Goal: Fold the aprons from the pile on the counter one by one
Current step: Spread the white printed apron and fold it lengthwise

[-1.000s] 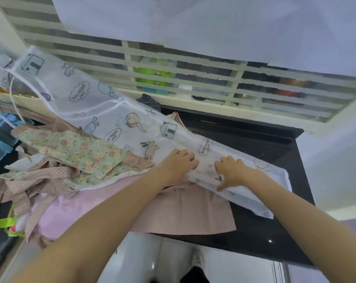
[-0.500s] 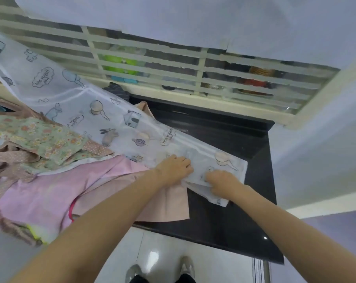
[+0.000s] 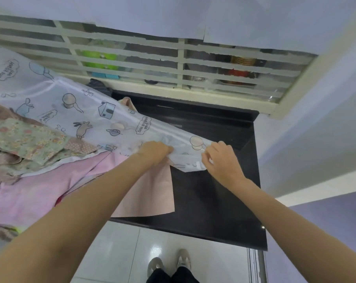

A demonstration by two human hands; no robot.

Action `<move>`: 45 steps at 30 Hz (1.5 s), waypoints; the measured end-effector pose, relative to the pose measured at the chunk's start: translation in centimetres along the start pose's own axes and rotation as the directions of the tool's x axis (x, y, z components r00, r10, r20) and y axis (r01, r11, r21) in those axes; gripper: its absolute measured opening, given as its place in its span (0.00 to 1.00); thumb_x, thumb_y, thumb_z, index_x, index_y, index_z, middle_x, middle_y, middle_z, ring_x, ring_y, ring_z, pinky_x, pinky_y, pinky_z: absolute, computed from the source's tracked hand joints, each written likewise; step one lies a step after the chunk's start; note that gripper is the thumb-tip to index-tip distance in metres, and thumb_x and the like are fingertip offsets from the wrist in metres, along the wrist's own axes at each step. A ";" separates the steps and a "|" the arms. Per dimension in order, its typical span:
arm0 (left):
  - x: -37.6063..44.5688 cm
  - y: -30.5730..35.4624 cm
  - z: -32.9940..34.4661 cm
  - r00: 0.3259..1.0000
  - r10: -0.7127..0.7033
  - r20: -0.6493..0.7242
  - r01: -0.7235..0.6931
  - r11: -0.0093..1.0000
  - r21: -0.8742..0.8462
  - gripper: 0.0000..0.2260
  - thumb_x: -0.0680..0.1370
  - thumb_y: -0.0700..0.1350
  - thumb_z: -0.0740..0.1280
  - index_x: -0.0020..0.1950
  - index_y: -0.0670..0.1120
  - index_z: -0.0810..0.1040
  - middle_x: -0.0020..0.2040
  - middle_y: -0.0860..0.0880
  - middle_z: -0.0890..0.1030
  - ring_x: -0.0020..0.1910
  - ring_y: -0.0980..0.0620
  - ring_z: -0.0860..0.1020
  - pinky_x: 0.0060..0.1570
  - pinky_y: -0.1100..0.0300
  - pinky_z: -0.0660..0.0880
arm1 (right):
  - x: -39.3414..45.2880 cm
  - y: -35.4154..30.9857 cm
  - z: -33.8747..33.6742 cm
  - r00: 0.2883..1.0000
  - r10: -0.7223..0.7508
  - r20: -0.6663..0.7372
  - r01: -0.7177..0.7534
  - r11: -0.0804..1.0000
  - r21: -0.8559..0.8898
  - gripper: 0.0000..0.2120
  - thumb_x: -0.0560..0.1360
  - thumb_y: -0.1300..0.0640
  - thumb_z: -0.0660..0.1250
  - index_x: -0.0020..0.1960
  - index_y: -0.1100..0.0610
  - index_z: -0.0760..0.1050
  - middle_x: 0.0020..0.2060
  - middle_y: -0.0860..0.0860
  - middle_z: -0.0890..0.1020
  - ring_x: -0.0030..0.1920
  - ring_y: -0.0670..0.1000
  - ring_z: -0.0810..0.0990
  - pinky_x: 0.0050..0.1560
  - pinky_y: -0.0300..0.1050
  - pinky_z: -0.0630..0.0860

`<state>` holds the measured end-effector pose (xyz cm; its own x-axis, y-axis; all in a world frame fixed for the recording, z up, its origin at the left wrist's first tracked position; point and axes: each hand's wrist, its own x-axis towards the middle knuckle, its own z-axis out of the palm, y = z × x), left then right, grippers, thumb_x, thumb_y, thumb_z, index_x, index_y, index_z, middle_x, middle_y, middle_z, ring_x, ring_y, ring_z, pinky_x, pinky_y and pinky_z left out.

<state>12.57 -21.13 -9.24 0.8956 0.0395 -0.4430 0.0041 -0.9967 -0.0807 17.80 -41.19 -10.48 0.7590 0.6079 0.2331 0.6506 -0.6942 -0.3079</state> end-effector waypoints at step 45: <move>-0.7 -0.1 0.7 0.953 0.288 0.089 -0.301 0.890 0.342 0.20 0.80 0.55 0.58 0.66 0.44 0.67 0.64 0.44 0.67 0.64 0.46 0.66 0.62 0.54 0.63 | 0.0 -0.1 -1.3 0.853 0.129 0.505 0.005 0.967 -0.255 0.25 0.71 0.56 0.71 0.62 0.57 0.62 0.55 0.54 0.68 0.44 0.51 0.70 0.39 0.44 0.71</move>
<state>11.69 -20.99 -9.53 0.8154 -0.2435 -0.5252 -0.4185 -0.8748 -0.2441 17.77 -41.64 -9.26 0.7188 0.6240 -0.3066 0.6391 -0.7666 -0.0619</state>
